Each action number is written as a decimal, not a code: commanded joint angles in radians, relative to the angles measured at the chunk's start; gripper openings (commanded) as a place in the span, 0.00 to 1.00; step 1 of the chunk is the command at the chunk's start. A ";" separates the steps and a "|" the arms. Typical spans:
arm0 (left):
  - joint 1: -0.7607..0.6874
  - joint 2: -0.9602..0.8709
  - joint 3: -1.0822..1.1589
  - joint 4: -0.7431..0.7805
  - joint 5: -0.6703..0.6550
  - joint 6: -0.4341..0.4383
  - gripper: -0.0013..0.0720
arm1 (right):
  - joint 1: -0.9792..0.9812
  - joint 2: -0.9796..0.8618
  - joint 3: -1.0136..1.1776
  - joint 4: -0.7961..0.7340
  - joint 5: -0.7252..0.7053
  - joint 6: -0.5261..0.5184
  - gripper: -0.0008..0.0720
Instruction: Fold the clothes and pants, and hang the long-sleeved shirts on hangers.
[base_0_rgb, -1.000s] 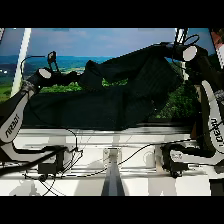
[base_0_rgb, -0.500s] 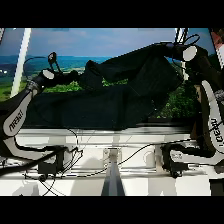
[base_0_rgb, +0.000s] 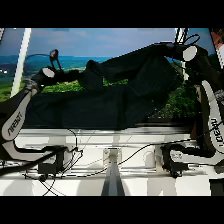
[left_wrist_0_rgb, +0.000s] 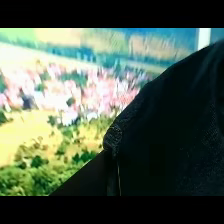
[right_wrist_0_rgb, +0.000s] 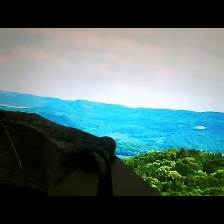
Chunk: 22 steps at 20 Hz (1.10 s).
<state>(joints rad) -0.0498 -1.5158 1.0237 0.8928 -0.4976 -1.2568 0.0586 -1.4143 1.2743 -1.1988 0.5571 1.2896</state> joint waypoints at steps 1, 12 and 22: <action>0.071 0.118 0.034 0.014 0.008 0.008 0.05 | 0.000 -0.001 0.000 0.017 0.001 0.000 0.04; 0.282 0.501 0.039 0.255 -0.003 0.008 0.05 | 0.115 -0.102 0.000 0.017 -0.291 0.000 0.04; 0.309 0.486 0.039 0.432 0.053 0.008 0.05 | 0.125 -0.201 0.019 0.009 -0.330 0.000 0.75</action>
<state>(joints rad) 0.2562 -1.0241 1.0615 1.2835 -0.4866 -1.2488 0.1928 -1.6039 1.2808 -1.1835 0.2073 1.2900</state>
